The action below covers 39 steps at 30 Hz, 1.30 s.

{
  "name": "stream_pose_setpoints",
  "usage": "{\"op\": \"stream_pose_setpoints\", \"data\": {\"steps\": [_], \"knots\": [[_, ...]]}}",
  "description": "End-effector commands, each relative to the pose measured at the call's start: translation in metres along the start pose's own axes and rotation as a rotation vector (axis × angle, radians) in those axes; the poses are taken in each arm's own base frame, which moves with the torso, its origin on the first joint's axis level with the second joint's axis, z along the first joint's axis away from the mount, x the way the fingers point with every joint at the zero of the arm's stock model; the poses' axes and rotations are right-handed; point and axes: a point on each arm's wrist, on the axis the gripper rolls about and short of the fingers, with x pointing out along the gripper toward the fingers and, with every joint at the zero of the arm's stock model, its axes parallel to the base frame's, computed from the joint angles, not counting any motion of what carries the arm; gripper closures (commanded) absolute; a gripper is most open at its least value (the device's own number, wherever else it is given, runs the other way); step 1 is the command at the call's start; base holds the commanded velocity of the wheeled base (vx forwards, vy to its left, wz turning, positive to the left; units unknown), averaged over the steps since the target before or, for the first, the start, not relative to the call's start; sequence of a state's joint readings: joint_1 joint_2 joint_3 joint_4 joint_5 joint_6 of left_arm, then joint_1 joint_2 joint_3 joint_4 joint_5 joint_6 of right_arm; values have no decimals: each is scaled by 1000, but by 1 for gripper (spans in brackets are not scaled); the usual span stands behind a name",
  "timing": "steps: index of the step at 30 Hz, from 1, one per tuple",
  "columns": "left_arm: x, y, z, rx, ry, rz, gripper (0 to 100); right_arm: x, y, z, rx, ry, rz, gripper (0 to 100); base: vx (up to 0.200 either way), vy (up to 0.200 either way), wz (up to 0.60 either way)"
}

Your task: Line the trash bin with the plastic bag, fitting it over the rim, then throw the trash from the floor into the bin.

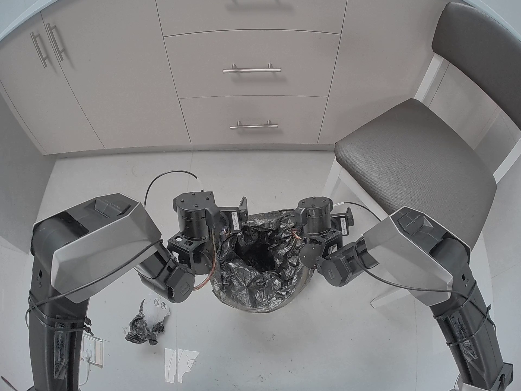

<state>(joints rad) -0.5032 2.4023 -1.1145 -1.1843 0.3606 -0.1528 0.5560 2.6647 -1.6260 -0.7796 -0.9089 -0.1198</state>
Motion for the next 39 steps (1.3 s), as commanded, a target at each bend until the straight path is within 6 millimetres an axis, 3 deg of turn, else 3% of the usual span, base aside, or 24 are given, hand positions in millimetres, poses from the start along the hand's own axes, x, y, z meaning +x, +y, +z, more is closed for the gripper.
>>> {"op": "stream_pose_setpoints", "data": {"steps": [1, 5, 14, 23, 26, 33, 39], "knots": [[-10, -3, 0, -4, 1, -14, 0, -38, -10, 31, -20, -19, 117, 0, 0, 0, 0], [-11, -1, -9, 3, 19, -12, 0, -54, -17, 34, -53, -23, 244, 0, 0, 0, 0], [-12, 0, -15, 4, 22, -11, 0, -45, -18, 18, -65, 6, 243, 0, 0, 0, 0], [-8, 0, -35, 24, 59, -14, 0, -74, -6, -1, -129, 22, 311, 0, 0, 0, 0], [-4, 1, -52, 33, 70, -14, 0, -86, 1, -8, -149, 26, 342, 0, 0, 0, 0], [11, 7, -75, 96, 71, 4, 0, -75, 4, -16, -144, 27, 323, 0, 0, 0, 0], [19, 18, -77, 106, 59, 31, 0, -65, -4, -18, -136, 39, 297, 0, 0, 0, 0]]}}
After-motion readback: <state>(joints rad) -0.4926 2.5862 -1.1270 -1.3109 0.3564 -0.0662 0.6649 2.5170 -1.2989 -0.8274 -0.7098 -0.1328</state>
